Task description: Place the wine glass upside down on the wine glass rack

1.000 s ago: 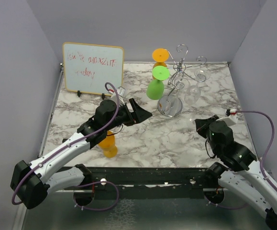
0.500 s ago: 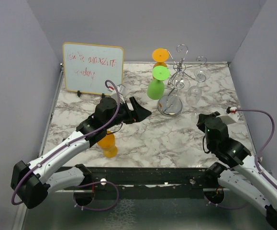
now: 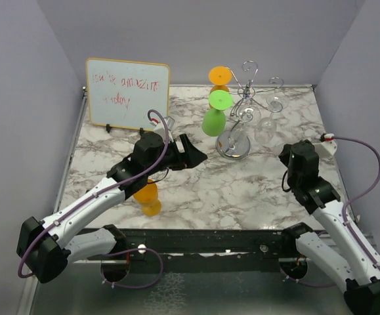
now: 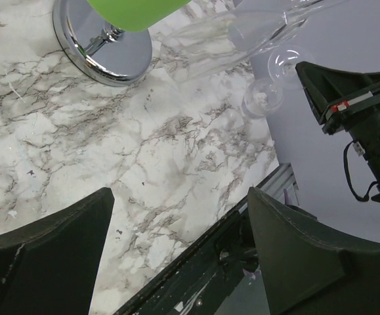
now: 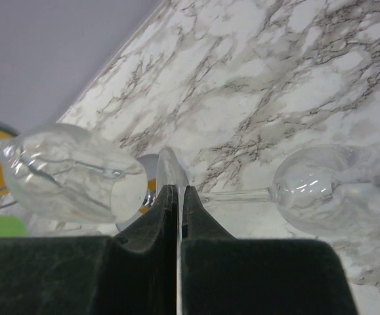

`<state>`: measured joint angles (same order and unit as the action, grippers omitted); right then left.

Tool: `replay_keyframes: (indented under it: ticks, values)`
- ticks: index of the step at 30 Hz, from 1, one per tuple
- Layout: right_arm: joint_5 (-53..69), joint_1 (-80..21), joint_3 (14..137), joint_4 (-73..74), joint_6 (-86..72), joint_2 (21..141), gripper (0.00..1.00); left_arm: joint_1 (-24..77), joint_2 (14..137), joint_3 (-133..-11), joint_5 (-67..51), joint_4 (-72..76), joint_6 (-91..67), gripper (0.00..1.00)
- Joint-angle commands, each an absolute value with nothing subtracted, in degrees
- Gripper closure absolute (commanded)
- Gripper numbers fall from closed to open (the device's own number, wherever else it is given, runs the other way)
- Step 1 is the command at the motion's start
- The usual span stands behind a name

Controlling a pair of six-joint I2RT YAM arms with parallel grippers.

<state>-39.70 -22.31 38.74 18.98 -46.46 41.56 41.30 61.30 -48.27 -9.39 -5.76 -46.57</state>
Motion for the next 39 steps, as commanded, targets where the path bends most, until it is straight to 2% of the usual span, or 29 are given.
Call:
replay_keyframes:
  ticks: [1,5,9,19,27,39]
  values:
    - [-28.55,-13.26,40.10,14.10,-45.85,43.57,0.99,40.85,61.85,-50.10,-8.77,-6.19,-44.75,0.16]
    - [-22.32,-6.31,42.09,11.06,-46.00,47.83,0.99,40.77,61.72,-49.92,-8.79,-6.49,-44.58,0.16]
    - [-17.88,-0.49,50.28,10.30,-46.88,54.58,0.99,40.76,61.85,-50.54,-10.05,-7.33,-43.87,0.16]
    - [-16.11,2.35,63.00,-2.69,-43.83,67.90,0.99,40.72,60.58,-52.47,-10.73,-9.65,-42.10,0.16]
    - [-4.76,2.66,74.81,-8.95,-39.73,77.85,0.99,40.70,60.39,-52.67,-10.73,-9.84,-42.61,0.15]
    - [15.13,2.70,81.70,-15.00,-42.34,85.96,0.99,40.71,59.70,-52.13,-10.50,-9.75,-43.33,0.15]
